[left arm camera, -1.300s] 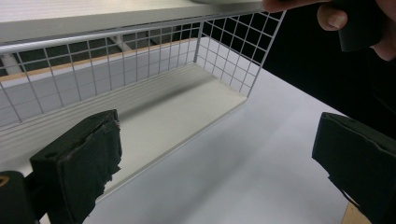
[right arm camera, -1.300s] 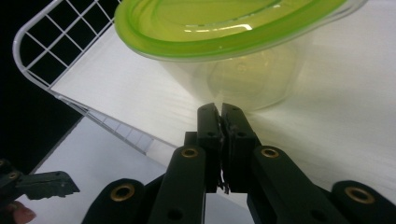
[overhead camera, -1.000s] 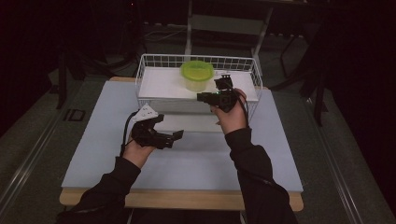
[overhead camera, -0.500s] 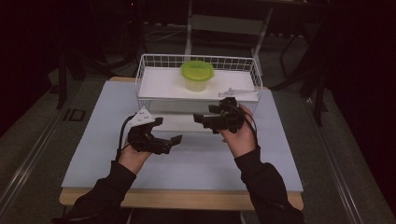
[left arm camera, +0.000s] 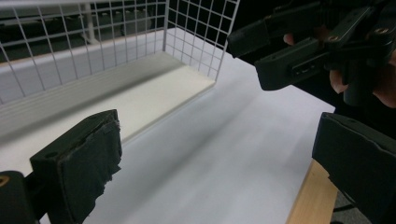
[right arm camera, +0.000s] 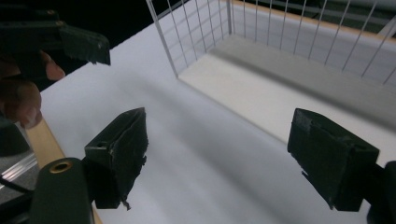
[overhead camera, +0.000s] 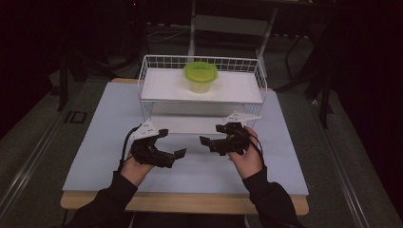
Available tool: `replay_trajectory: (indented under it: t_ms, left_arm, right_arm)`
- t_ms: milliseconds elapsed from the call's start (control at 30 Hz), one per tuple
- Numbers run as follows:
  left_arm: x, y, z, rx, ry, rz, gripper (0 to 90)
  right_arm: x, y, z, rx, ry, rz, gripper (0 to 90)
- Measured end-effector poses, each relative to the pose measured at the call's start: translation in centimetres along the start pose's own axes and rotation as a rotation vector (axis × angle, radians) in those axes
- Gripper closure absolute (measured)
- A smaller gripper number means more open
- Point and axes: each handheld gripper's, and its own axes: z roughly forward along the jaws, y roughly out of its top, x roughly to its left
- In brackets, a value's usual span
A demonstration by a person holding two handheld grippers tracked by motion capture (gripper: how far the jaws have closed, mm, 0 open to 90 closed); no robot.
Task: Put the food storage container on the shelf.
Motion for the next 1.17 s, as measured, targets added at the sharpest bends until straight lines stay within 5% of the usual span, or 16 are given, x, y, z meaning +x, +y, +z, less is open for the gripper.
replay_trajectory:
  t_ms: [667,1167]
  left_arm:
    - [-1.0,-4.6,1.0,0.11,-0.04,0.035,2.4]
    - [-0.2,-6.3,0.7,0.104,-0.021,0.023,2.4]
  right_arm:
    - [-0.9,-7.1,-0.3,0.077,-0.005,-0.024,19.8]
    - [-2.0,-9.3,-1.7,0.079,-0.036,0.006,19.8]
